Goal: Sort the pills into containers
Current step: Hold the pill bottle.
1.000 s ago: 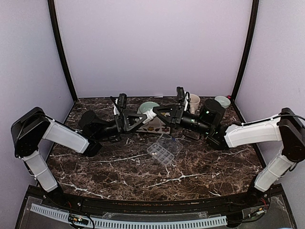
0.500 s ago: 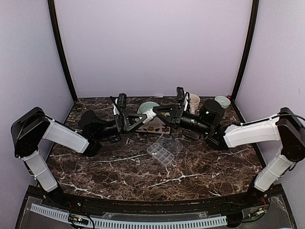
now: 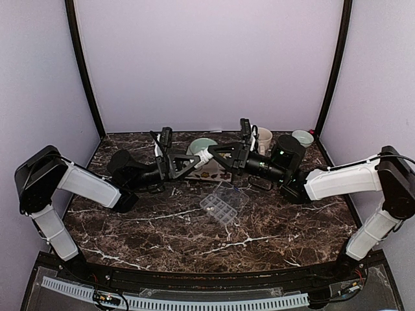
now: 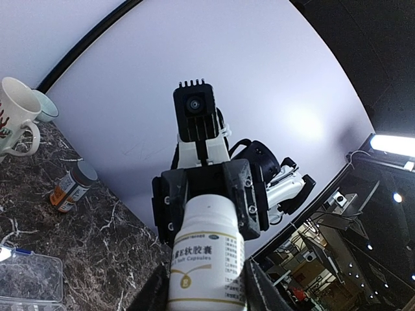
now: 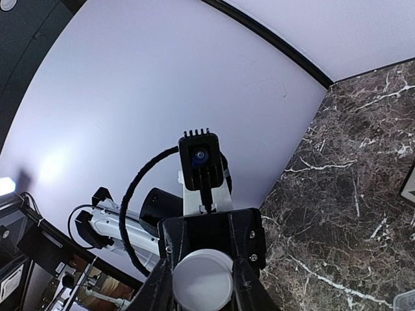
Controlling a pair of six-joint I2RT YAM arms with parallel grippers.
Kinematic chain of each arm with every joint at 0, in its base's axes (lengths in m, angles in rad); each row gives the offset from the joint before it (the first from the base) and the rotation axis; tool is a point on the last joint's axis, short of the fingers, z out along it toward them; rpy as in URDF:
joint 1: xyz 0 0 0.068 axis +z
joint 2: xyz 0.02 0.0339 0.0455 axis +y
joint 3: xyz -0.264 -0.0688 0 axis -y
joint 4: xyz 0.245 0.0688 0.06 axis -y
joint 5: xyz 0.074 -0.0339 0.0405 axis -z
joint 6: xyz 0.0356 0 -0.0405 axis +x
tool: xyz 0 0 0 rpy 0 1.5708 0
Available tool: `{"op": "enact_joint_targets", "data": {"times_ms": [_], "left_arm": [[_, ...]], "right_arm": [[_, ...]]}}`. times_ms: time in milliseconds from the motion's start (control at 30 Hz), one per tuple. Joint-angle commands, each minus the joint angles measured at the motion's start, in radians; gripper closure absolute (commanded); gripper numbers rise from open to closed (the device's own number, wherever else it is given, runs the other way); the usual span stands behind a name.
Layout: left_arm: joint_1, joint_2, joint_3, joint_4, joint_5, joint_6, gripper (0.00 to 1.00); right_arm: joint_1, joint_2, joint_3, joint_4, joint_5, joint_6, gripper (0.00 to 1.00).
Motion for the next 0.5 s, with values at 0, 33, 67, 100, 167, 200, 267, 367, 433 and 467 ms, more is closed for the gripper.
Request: {"op": "enact_joint_targets", "data": {"times_ms": [0, 33, 67, 100, 167, 200, 267, 367, 433, 467], "left_arm": [[-0.004, -0.051, -0.008, -0.021, 0.004, 0.039, 0.80], [-0.004, -0.053, -0.006, -0.028, 0.004, 0.044, 0.80], [-0.004, -0.056, -0.006, -0.035, 0.006, 0.049, 0.80], [-0.005, -0.058, -0.007, -0.041, 0.005, 0.053, 0.81], [-0.005, -0.062, -0.010, -0.050, 0.004, 0.060, 0.81], [-0.004, -0.065, -0.011, -0.054, 0.004, 0.062, 0.81], [-0.005, -0.069, -0.012, -0.066, 0.005, 0.072, 0.81], [-0.003, -0.080, -0.013, -0.090, 0.004, 0.089, 0.81], [-0.004, -0.090, -0.012, -0.117, 0.006, 0.108, 0.81], [-0.004, -0.097, -0.010, -0.134, 0.009, 0.119, 0.81]], "right_arm": [[0.005, 0.004, 0.021, -0.027, -0.009, -0.036, 0.70], [0.005, 0.003, 0.021, -0.031, -0.010, -0.038, 0.68], [0.006, 0.002, 0.023, -0.034, -0.010, -0.041, 0.67], [0.005, 0.001, 0.024, -0.036, -0.010, -0.042, 0.66], [0.005, -0.001, 0.024, -0.040, -0.010, -0.045, 0.64], [0.005, -0.001, 0.026, -0.042, -0.009, -0.047, 0.63], [0.004, -0.004, 0.026, -0.046, -0.010, -0.050, 0.61], [0.006, -0.010, 0.026, -0.056, -0.008, -0.057, 0.58], [0.005, -0.017, 0.028, -0.069, -0.006, -0.063, 0.57], [0.004, -0.021, 0.028, -0.078, -0.006, -0.068, 0.55]]}}
